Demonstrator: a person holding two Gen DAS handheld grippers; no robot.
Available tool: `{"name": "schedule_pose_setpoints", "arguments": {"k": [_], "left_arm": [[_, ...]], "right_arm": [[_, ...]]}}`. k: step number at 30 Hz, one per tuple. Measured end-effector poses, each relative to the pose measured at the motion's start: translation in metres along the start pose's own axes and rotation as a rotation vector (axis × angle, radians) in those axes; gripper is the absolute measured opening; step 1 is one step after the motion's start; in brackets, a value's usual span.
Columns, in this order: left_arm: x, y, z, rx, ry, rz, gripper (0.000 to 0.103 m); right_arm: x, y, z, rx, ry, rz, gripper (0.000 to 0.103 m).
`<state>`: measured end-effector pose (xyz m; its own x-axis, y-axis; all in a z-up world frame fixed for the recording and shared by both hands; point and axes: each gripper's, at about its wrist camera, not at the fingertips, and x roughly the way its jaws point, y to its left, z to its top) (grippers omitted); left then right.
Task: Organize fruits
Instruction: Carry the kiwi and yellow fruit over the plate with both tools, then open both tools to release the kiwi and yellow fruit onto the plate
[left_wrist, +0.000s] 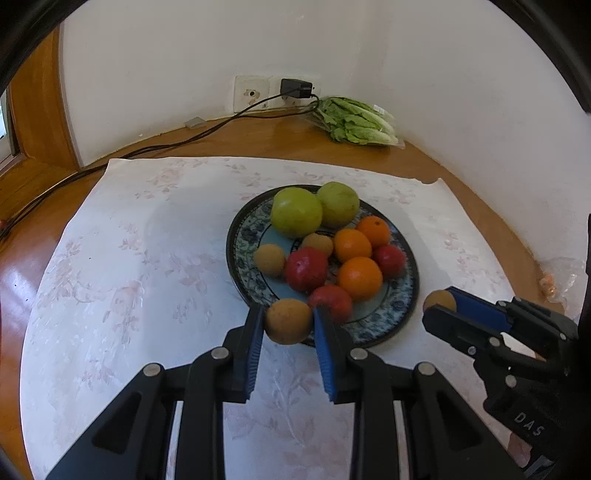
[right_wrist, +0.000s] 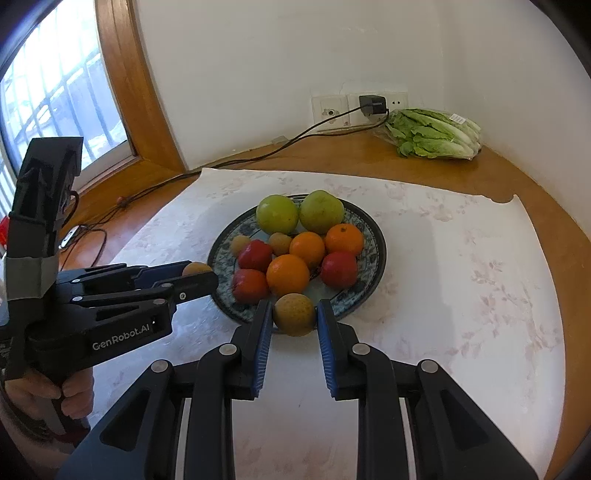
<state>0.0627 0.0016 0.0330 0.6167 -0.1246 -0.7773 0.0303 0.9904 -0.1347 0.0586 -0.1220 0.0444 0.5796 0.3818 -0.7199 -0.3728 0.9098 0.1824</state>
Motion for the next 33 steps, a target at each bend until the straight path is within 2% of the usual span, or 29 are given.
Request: {"name": "schedule_pose_setpoints", "arguments": {"k": [12,33], "left_arm": [[0.012,0.001,0.003,0.02,-0.012,0.004,0.028],[0.013,0.0,0.003,0.02,-0.009,0.003,0.03]], "right_arm": [[0.025,-0.006,-0.001,0.005,0.017,-0.035,0.026],[0.03,-0.008,-0.002,0.014,0.028,-0.043,0.027]]}}
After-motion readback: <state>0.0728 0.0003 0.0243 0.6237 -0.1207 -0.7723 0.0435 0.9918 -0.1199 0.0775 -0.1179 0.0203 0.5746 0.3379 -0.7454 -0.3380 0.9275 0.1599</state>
